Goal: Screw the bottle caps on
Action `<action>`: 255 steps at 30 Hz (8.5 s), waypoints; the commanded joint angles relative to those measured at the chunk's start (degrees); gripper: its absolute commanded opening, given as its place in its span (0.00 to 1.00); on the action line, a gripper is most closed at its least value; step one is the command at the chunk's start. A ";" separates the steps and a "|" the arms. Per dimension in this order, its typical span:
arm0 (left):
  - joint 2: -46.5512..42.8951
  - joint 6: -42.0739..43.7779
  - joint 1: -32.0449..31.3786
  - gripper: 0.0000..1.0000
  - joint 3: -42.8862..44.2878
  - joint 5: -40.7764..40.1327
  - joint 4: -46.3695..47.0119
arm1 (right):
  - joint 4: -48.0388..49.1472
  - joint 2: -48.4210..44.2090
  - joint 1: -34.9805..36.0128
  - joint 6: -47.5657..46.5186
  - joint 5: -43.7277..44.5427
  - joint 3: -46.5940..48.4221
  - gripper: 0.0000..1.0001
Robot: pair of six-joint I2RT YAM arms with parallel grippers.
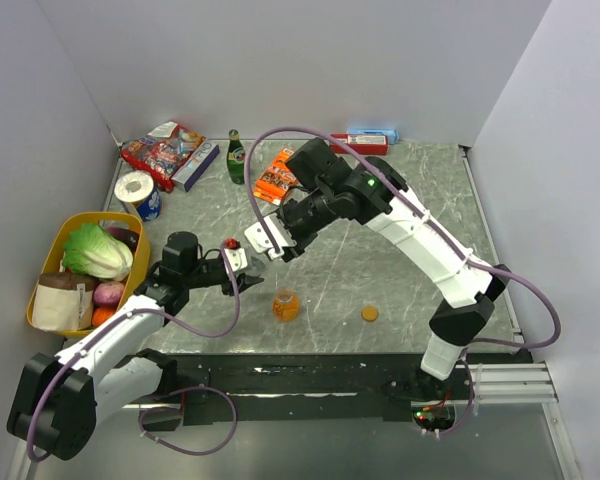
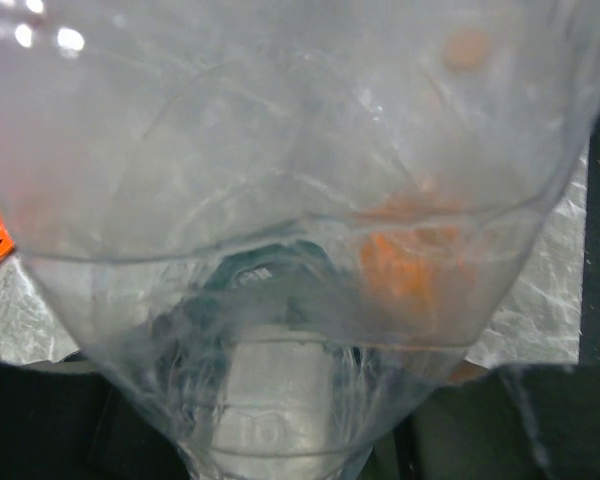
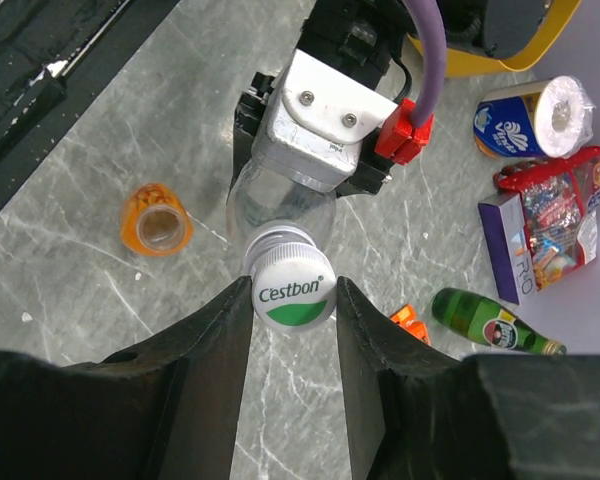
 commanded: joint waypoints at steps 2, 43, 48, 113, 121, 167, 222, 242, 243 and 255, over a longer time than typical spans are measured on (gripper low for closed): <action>-0.39 -3.81 -0.44 0.01 -0.57 -0.31 8.83 | -3.24 3.56 0.09 1.22 -0.79 4.67 0.44; 1.63 -6.28 -0.44 0.01 0.31 -1.90 11.12 | -4.65 1.72 -1.14 2.80 -1.05 3.45 0.45; 1.72 -6.80 -0.44 0.01 -0.22 -2.25 12.96 | -5.18 2.07 -1.32 4.03 -0.70 3.27 0.45; 3.83 -25.00 -5.63 0.01 -5.76 -29.25 26.86 | 2.19 -1.61 -8.16 47.31 13.37 2.84 0.78; 2.60 -12.88 -4.83 0.01 -4.18 -13.34 19.06 | 5.20 -4.79 -7.13 18.41 0.80 3.53 0.76; -1.36 -3.81 -4.74 0.01 0.13 -13.32 13.75 | -14.49 3.74 -1.67 -9.50 0.44 7.14 0.56; 12.00 -14.27 -9.67 0.01 6.11 -51.50 18.52 | -1.15 11.76 -13.00 61.08 -0.34 21.39 0.72; 3.57 3.74 -7.47 0.01 7.60 -16.05 -1.80 | 9.33 -13.05 -6.68 4.48 -4.21 -14.49 0.72; 3.04 4.09 -7.47 0.01 7.60 -15.79 -2.15 | 8.98 -12.70 -6.51 3.34 -4.13 -14.13 0.71; 0.49 4.18 -7.47 0.01 7.78 -14.91 -1.80 | 7.30 -10.58 -5.36 -2.20 -2.90 -13.78 0.61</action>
